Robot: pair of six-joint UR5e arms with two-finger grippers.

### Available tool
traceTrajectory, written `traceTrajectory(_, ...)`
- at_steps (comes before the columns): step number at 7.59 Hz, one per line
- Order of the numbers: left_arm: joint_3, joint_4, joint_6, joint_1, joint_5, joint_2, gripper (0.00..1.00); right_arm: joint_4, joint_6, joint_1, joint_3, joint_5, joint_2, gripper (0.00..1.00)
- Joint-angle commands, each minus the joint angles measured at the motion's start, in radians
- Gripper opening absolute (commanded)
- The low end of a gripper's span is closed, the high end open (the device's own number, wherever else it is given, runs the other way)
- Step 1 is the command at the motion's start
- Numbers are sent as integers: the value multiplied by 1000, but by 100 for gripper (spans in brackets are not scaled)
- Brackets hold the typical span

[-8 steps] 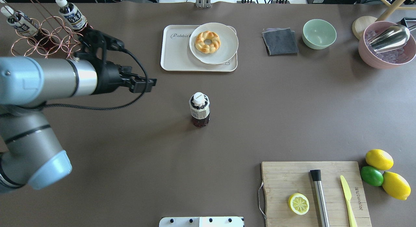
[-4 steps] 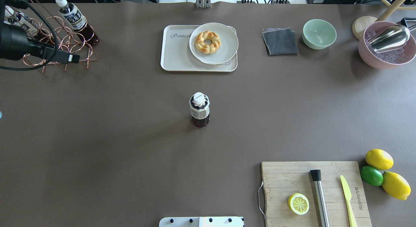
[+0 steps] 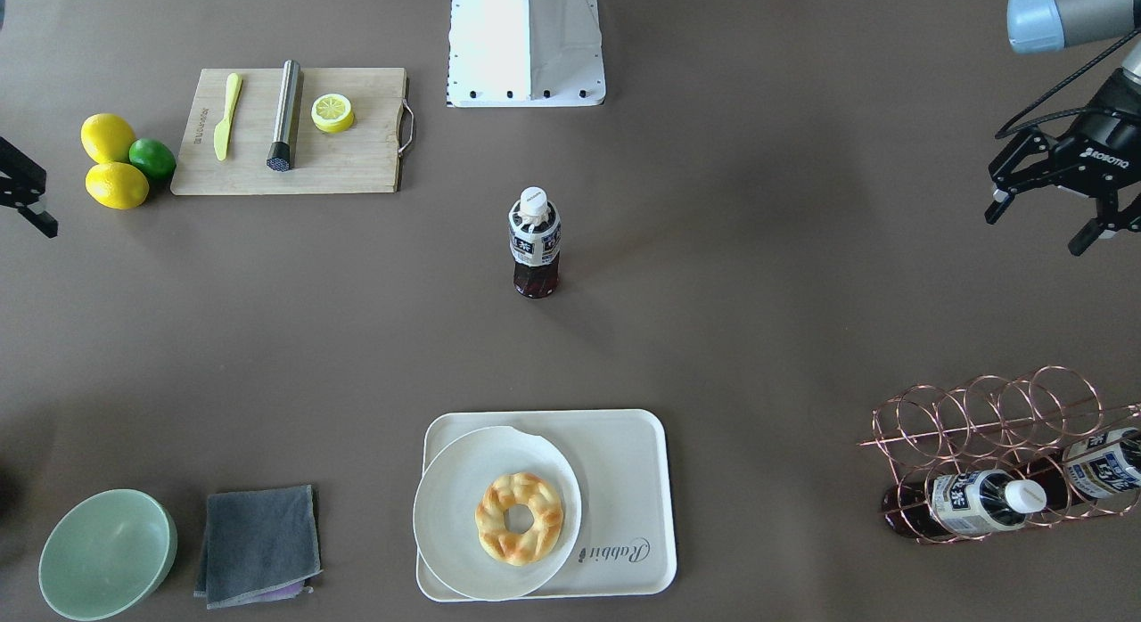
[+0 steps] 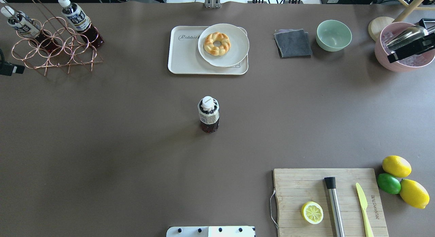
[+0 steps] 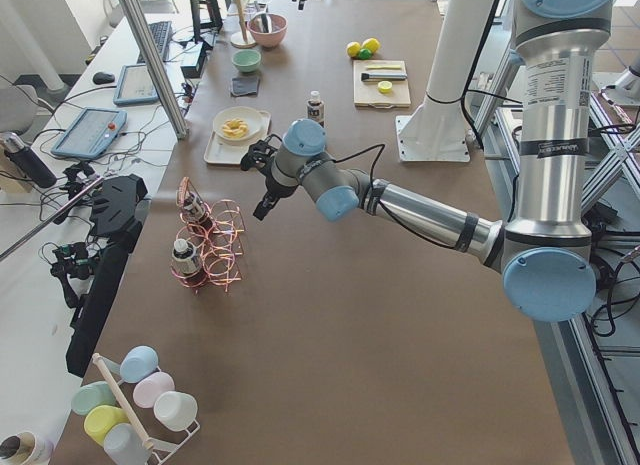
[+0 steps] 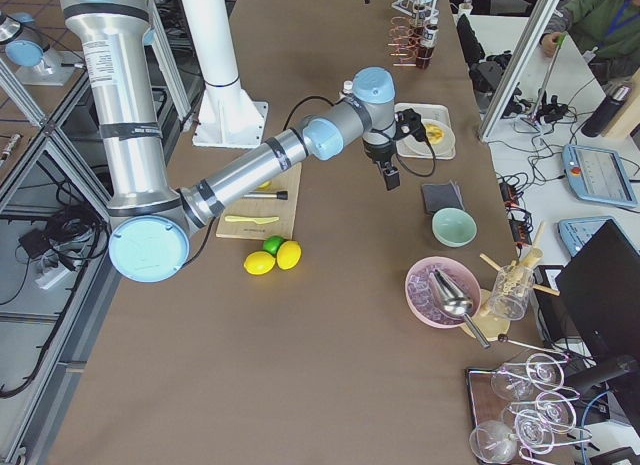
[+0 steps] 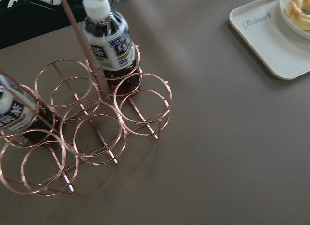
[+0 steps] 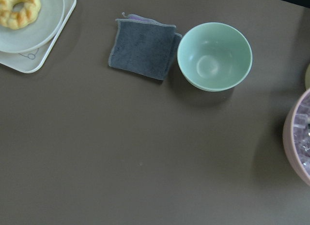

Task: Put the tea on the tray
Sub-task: 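Reach the right gripper to the standing bottle and grasp it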

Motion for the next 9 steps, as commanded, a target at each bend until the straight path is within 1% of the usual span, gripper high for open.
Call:
traceTrajectory(1, 99, 2, 203, -145, -5, 84, 100, 28, 222, -235, 18, -133, 190, 100)
traceTrajectory(2, 179, -2, 288, -209, -46, 89, 100, 49, 317, -336, 0, -135, 290, 100)
traceTrajectory(3, 239, -4, 355, -269, -89, 84, 99, 55, 397, -387, 10, -144, 353, 100)
traceTrajectory(4, 262, -4, 387, -292, -96, 86, 99, 55, 458, -459, 34, -213, 382, 100)
traceTrajectory(5, 285, -11, 397, -294, -96, 90, 99, 54, 466, -578, 76, -393, 381, 100)
traceTrajectory(6, 299, -13, 404, -295, -96, 90, 99, 54, 511, -713, 88, -603, 380, 100)
traceTrajectory(7, 301, -11, 404, -296, -96, 90, 99, 54, 538, -807, 81, -725, 389, 100)
traceTrajectory(8, 307, -11, 400, -294, -96, 89, 99, 54, 542, -844, 70, -741, 430, 99)
traceTrajectory(9, 311, -11, 400, -295, -96, 87, 99, 54, 564, -857, 40, -768, 456, 98)
